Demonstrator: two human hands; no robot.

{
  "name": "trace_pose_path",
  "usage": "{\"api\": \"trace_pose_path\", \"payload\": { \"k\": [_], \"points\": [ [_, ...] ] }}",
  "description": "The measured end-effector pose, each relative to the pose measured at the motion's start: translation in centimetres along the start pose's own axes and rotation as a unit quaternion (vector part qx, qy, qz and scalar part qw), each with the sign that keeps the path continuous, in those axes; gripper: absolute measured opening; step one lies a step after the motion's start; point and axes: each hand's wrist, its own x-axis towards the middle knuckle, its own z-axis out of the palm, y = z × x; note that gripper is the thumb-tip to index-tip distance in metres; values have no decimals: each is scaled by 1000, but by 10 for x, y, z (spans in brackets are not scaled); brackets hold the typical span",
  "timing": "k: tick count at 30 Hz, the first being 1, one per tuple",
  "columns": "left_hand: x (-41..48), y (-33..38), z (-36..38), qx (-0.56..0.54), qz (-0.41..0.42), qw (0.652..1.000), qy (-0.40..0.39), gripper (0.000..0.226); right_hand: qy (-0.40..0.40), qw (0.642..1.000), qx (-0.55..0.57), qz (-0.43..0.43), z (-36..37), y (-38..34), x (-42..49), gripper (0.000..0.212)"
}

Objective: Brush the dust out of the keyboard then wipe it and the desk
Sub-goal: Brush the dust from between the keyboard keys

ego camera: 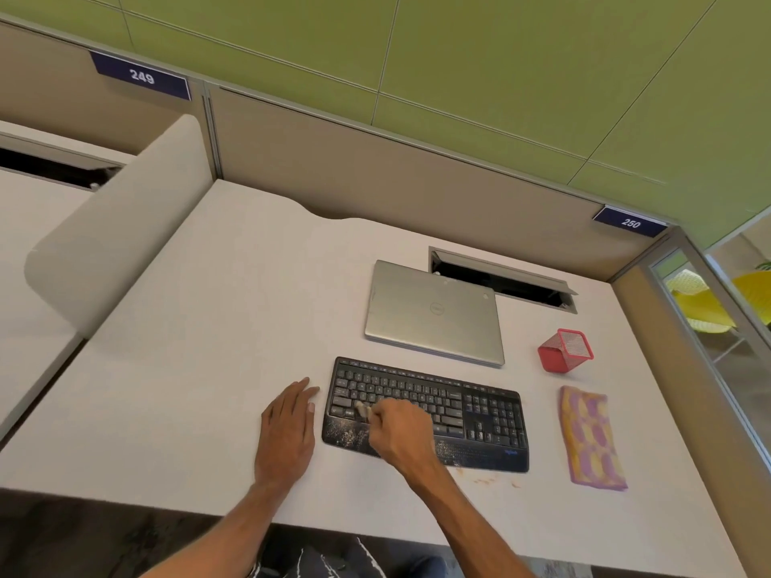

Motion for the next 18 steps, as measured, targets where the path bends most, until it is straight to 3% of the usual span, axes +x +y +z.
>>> {"api": "trace_pose_path", "payload": {
  "k": [7, 13, 18],
  "points": [
    [0, 0, -1, -13, -6, 1000, -2, 44, -37, 999, 9, 28, 8, -2, -5, 15],
    [0, -1, 0, -9, -6, 1000, 0, 45, 10, 998, 52, 38, 1, -6, 2, 25],
    [1, -2, -1, -17, -4, 1000, 1, 44, -19, 997, 55, 40, 9, -10, 1, 23]
  ]
}}
